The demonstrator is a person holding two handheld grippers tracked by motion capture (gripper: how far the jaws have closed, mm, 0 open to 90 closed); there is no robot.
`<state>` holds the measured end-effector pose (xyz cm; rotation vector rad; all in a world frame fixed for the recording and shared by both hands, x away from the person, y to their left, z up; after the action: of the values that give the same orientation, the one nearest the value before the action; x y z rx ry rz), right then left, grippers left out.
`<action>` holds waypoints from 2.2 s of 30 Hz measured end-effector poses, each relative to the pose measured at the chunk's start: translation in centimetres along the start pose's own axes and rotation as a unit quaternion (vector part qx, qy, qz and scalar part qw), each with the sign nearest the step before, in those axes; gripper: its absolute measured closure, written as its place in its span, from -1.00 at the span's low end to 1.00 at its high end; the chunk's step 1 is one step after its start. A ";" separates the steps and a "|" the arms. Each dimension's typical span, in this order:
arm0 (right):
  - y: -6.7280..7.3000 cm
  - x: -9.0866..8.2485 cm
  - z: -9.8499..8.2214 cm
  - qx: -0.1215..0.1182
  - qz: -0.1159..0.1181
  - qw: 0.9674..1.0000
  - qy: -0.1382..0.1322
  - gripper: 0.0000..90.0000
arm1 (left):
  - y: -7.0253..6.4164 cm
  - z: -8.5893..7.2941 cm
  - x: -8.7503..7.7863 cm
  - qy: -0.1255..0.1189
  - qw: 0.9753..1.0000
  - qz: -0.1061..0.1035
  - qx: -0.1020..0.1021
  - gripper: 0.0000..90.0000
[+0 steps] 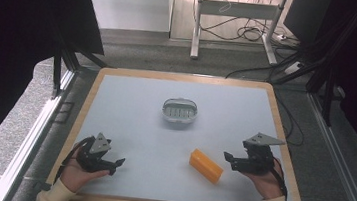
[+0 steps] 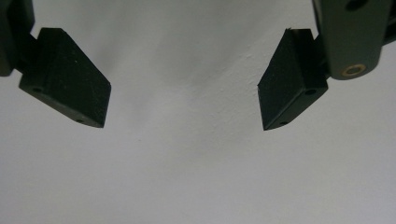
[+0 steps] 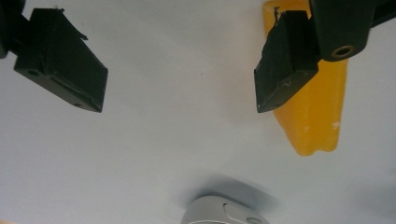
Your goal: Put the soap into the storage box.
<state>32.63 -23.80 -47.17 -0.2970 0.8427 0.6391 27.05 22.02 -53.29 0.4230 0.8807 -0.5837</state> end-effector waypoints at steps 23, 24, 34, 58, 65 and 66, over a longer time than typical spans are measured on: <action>2.1 -0.5 1.6 -0.040 0.030 0.998 0.025 -0.64 | -0.1 0.1 0.0 0.003 1.000 -0.008 0.004 -0.61; 2.2 -0.5 1.7 -0.042 0.031 0.998 0.029 -0.64 | -0.1 0.1 -0.1 0.000 1.000 -0.008 0.002 -0.61; 4.0 -0.1 2.7 -0.068 0.042 0.995 0.060 -0.62 | 0.1 0.0 -0.1 -0.002 1.000 -0.007 -0.001 -0.61; 6.6 1.9 4.3 -0.100 0.065 0.983 0.137 -0.47 | 0.0 0.1 -0.2 0.001 1.000 -0.007 0.005 -0.61; 7.2 2.8 4.5 -0.105 0.064 0.979 0.163 -0.44 | 0.0 0.1 -0.2 -0.002 1.000 -0.008 0.002 -0.61; 7.2 2.9 4.4 -0.107 0.064 0.978 0.166 -0.42 | 0.0 0.1 -0.2 -0.001 1.000 -0.008 0.002 -0.61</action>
<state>32.22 -14.90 -46.58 -0.5592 1.1218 0.8173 26.99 22.00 -53.11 0.4199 0.8815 -0.6013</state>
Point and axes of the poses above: each handheld gripper's, and its own axes: x roughly forward along the jaws, z roughly out of its top, y roughly to its left, the point moved 2 cm from there along x, roughly forward along the jaws, and after that the axes turned 10 degrees about y, right-handed, at the moved point
